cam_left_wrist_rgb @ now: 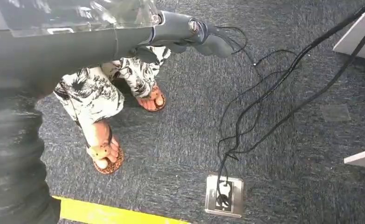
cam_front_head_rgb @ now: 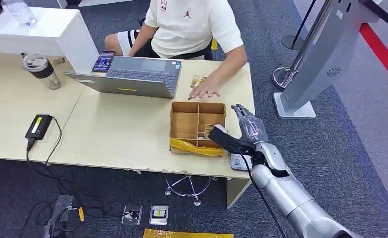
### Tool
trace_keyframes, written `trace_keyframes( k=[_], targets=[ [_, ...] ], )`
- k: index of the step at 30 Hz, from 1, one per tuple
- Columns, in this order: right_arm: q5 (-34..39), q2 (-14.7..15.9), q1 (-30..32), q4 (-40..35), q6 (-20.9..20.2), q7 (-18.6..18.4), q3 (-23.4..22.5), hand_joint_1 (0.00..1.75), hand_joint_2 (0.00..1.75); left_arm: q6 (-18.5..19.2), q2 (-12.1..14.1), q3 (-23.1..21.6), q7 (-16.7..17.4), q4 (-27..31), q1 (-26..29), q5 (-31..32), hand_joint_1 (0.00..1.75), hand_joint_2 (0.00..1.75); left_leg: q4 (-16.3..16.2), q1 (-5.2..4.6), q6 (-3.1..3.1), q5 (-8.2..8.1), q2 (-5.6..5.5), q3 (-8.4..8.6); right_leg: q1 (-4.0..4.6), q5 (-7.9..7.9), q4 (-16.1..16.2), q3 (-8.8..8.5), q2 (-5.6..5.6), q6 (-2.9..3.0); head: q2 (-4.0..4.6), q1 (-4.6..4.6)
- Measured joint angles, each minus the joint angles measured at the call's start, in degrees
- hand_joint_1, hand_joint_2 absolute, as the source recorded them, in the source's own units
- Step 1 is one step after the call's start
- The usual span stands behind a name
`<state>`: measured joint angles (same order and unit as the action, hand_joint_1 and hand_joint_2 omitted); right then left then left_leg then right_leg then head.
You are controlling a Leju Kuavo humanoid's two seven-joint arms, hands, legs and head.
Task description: Pass the card to the sensor for recognition and then transmit it.
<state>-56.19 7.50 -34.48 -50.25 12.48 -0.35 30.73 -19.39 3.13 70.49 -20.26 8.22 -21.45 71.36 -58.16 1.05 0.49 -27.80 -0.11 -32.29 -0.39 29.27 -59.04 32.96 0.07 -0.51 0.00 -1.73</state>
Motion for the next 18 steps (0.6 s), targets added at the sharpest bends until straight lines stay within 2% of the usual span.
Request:
trace_keyframes(
  k=[6, 9, 11, 13, 18],
  targets=[
    [0.35, -0.11, -0.02, -5.88, -3.78, -0.44, 0.02, 0.16, 1.75, -0.15, -0.26, 0.0, -0.02, 0.0, -0.03, -0.46, 0.0, 1.75, 0.0, 0.0, 0.0, 0.0, -0.01, -0.01, 0.0, 0.0, -0.01, 0.0, 0.0, 0.0, 0.0, 0.0],
    [0.35, -0.11, -0.02, -6.0, -3.84, -0.44, 0.02, 0.16, 1.75, -0.15, -0.28, 0.0, -0.02, 0.0, -0.03, -0.46, 0.0, 1.75, 0.0, 0.0, 0.0, 0.0, -0.01, -0.01, 0.0, 0.0, -0.01, 0.0, 0.0, 0.0, 0.0, 0.0],
    [0.48, -0.13, -0.04, -7.08, -4.39, -0.52, 0.07, 0.28, 1.75, -0.15, -0.33, 0.0, -0.02, 0.0, -0.05, -0.5, 0.0, 1.75, 0.0, 0.0, 0.0, 0.0, -0.01, -0.01, 0.0, 0.0, -0.01, 0.0, 0.0, 0.0, 0.0, 0.0],
    [0.87, -0.61, -0.02, -11.86, -6.75, -0.68, 0.3, 0.35, 1.75, -0.42, -0.63, 0.0, -0.15, 0.0, -0.12, -0.79, 0.0, 1.75, 0.0, 0.0, 0.0, 0.0, 0.0, -0.01, 0.0, 0.0, -0.01, 0.0, -0.01, 0.0, 0.0, 0.0],
    [0.33, -1.09, 0.03, -13.94, -8.46, -0.7, 1.09, 0.33, 1.75, -0.41, -0.96, -0.02, -0.15, 0.0, -0.32, -0.79, 0.0, 1.75, 0.0, 0.0, 0.0, 0.0, -0.01, -0.01, 0.0, 0.0, 0.0, -0.01, -0.01, 0.0, 0.0, 0.0]
  ],
)
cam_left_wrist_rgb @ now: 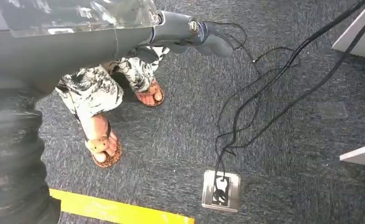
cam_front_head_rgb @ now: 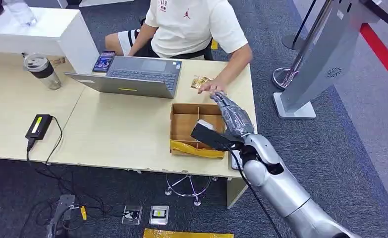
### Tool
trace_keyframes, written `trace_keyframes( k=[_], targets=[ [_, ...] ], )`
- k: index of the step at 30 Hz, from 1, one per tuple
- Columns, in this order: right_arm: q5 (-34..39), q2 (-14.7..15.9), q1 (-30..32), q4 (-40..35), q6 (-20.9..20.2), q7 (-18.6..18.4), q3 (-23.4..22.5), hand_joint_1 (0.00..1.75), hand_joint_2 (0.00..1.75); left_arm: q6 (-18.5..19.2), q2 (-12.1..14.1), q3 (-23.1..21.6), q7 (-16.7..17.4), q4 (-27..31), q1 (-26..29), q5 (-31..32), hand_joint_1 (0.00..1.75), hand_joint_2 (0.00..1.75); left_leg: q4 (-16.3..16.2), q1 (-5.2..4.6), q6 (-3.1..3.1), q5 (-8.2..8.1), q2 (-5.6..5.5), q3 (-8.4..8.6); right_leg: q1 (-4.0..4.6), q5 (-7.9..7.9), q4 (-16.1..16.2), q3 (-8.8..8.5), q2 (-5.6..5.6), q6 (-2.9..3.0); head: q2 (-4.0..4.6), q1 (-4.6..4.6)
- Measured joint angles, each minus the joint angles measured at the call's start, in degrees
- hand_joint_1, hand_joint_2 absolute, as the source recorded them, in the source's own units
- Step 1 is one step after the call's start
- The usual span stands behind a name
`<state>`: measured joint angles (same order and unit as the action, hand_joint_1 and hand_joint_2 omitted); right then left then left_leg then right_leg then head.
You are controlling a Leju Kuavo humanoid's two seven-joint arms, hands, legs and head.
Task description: Pass the card to the sensor for recognition and then transmit it.
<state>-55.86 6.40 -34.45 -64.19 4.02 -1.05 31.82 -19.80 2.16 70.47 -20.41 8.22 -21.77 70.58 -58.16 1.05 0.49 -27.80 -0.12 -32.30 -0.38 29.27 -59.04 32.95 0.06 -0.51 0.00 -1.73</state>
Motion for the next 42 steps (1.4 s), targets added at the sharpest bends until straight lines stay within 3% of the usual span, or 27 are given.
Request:
trace_keyframes(
  k=[15, 24, 28, 31, 34, 42],
  targets=[
    [-0.22, 0.28, 0.98, -2.8, -0.96, -1.29, 0.77, 0.37, 1.75, 0.08, -0.68, -0.04, 0.0, 0.0, -0.25, -0.33, 0.0, 1.75, 0.0, 0.0, 0.0, 0.0, 0.0, 0.01, 0.0, 0.0, 0.0, 0.02, 0.01, 0.0, 0.0, 0.0],
    [0.57, 2.45, 6.15, -9.29, -4.31, -3.87, 0.77, 0.58, 1.75, 0.39, -0.04, -0.02, -0.02, 0.02, -0.07, -1.53, 0.0, 1.75, 0.0, 0.0, 0.0, -0.01, 0.0, -0.01, 0.0, 0.0, 0.01, 0.01, 0.0, 0.0, 0.0, 0.02],
    [0.72, 2.99, 7.64, -11.04, -4.59, -4.07, 0.77, 0.56, 1.75, 0.37, 0.28, -0.02, -0.37, 0.02, 0.21, -2.21, 0.0, 1.75, 0.0, 0.0, 0.0, -0.01, 0.0, -0.01, 0.0, 0.0, 0.01, 0.0, 0.0, 0.0, 0.0, 0.02],
    [0.76, 3.12, 8.42, -11.85, -4.57, -4.11, 0.79, 0.7, 1.75, 0.37, 0.57, -0.02, -0.52, 0.02, 0.52, -2.62, 0.0, 1.75, 0.0, 0.0, 0.0, -0.01, 0.0, 0.0, 0.0, 0.0, 0.01, 0.0, 0.0, 0.0, 0.0, -0.02],
    [0.7, 3.13, 9.31, -12.59, -4.05, -4.7, 0.9, 0.86, 1.75, 0.43, 0.81, -0.02, -0.94, 0.02, 0.98, -3.19, 0.0, 1.75, 0.0, 0.01, 0.0, -0.01, -0.01, -0.01, 0.01, 0.0, 0.0, -0.01, 0.0, 0.0, 0.0, 0.02],
    [-0.07, 2.75, 10.49, -12.39, 1.51, -4.22, 1.99, 0.86, 1.75, 0.52, 1.33, -0.02, -1.55, 0.02, 1.87, -3.5, 0.0, 1.75, 0.01, 0.0, 0.0, -0.01, -0.02, -0.05, 0.0, 0.01, 0.0, 0.0, -0.02, 0.01, 0.0, -0.02]
  ],
)
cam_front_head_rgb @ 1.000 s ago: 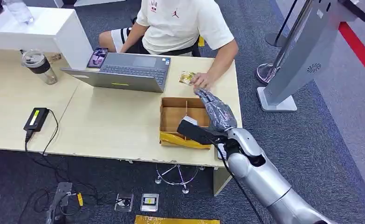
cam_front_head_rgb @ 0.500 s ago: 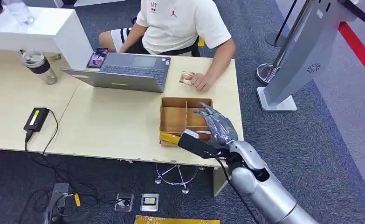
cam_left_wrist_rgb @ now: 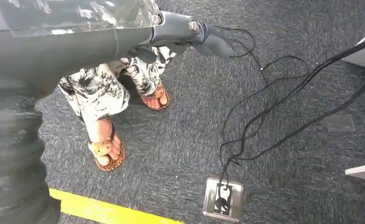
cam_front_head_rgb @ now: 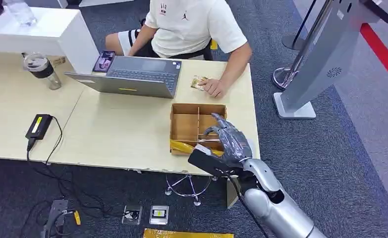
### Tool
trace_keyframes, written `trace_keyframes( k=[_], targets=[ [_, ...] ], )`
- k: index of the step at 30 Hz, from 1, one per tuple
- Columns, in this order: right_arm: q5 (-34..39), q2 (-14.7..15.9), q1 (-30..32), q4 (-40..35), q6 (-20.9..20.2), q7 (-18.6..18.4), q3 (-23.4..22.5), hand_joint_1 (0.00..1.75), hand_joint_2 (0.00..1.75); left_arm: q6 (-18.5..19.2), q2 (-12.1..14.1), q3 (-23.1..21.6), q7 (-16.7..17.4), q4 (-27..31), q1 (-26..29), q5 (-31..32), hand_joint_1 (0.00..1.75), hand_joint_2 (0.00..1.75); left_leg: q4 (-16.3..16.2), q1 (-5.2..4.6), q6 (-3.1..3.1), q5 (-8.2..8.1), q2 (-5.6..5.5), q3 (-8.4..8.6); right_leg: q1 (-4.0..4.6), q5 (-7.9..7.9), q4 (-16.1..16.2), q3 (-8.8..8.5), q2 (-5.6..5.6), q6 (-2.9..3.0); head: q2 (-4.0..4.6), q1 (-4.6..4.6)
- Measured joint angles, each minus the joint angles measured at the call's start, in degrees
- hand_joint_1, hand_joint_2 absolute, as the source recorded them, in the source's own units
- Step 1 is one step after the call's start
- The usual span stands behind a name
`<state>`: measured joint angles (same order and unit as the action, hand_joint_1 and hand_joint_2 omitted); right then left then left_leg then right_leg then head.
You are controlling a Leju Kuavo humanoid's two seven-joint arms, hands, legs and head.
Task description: Pass the card to the sensor for recognition and then transmit it.
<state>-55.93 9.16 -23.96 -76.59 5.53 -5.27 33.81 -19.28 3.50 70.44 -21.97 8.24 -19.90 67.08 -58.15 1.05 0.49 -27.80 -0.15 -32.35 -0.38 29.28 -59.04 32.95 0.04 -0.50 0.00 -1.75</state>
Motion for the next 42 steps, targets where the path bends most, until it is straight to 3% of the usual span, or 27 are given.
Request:
trace_keyframes(
  k=[10, 27, 42],
  targets=[
    [0.5, -1.42, -0.19, 2.43, 1.09, 0.42, 1.51, 0.7, 1.75, 0.44, 0.0, 0.0, -0.15, 0.0, 0.03, 0.35, 0.0, 1.75, 0.0, 0.0, 0.0, 0.0, -0.01, 0.0, 0.0, 0.0, 0.0, 0.0, -0.01, 0.0, 0.0, 0.02],
    [1.46, -3.06, -1.94, 8.15, 1.82, 0.7, 3.37, 0.82, 1.75, 0.0, 0.0, 0.0, -0.15, 0.0, 0.03, 0.09, 0.0, 1.75, 0.0, 0.0, 0.0, 0.0, -0.01, 0.0, 0.0, 0.0, -0.01, 0.0, -0.01, 0.0, 0.0, 0.0],
    [1.55, -4.48, -4.53, 14.34, 4.24, 1.07, 3.83, 0.75, 1.75, -0.06, 0.0, 0.02, -0.15, 0.0, 0.08, 0.2, 0.0, 1.75, 0.0, 0.0, 0.0, 0.0, -0.01, 0.01, 0.0, 0.0, -0.01, 0.01, -0.01, 0.0, 0.0, 0.0]
  ],
)
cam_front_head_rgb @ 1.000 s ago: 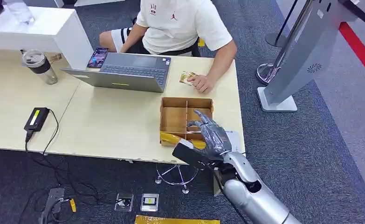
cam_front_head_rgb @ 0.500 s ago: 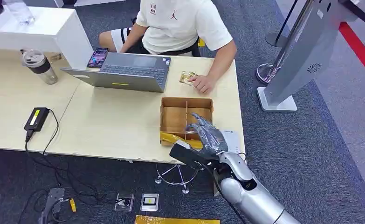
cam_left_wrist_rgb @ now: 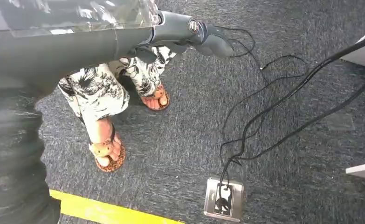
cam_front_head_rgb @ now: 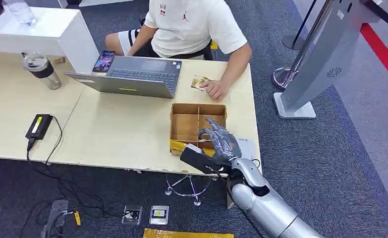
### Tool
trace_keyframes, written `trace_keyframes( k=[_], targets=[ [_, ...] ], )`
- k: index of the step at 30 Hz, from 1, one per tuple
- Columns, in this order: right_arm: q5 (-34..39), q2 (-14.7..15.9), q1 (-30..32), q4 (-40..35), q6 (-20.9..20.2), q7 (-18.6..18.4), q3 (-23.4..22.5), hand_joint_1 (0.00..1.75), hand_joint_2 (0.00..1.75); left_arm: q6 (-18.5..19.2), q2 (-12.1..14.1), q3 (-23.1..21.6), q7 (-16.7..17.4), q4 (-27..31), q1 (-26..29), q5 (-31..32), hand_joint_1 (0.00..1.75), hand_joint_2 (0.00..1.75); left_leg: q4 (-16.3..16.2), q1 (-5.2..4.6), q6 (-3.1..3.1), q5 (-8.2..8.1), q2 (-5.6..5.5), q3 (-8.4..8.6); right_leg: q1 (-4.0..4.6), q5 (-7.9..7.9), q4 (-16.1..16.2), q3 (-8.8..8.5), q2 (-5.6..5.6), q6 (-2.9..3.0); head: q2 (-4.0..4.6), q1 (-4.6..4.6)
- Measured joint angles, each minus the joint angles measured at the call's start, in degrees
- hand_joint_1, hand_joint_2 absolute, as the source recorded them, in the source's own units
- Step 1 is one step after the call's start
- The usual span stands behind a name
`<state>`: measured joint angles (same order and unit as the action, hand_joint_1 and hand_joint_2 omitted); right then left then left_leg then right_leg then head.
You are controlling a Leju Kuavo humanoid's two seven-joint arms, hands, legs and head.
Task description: Pass the card to the sensor for recognition and then transmit it.
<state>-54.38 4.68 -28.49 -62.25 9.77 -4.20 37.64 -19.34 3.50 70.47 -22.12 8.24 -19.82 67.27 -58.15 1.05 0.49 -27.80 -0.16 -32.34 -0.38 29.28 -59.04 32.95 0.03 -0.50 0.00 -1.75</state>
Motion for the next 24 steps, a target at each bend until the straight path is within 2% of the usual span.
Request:
trace_keyframes(
  k=[11, 24],
  targets=[
    [-0.31, 0.02, -0.32, 1.66, 0.11, -1.11, -0.39, 0.75, 1.75, -0.04, -0.04, -0.02, 0.2, 0.0, -0.05, 0.7, 0.0, 1.75, 0.0, 0.0, 0.0, 0.0, 0.0, 0.02, 0.0, 0.0, 0.0, 0.01, 0.01, 0.0, 0.0, 0.0],
    [0.33, 1.27, -1.38, 2.58, -1.03, -0.48, -2.67, 0.73, 1.75, -0.22, -0.37, -0.46, 0.76, 0.0, -0.48, 1.2, 0.0, 1.75, 0.0, 0.0, 0.0, 0.0, 0.03, 0.05, 0.0, 0.0, 0.0, 0.01, 0.03, 0.0, 0.0, 0.0]
  ],
)
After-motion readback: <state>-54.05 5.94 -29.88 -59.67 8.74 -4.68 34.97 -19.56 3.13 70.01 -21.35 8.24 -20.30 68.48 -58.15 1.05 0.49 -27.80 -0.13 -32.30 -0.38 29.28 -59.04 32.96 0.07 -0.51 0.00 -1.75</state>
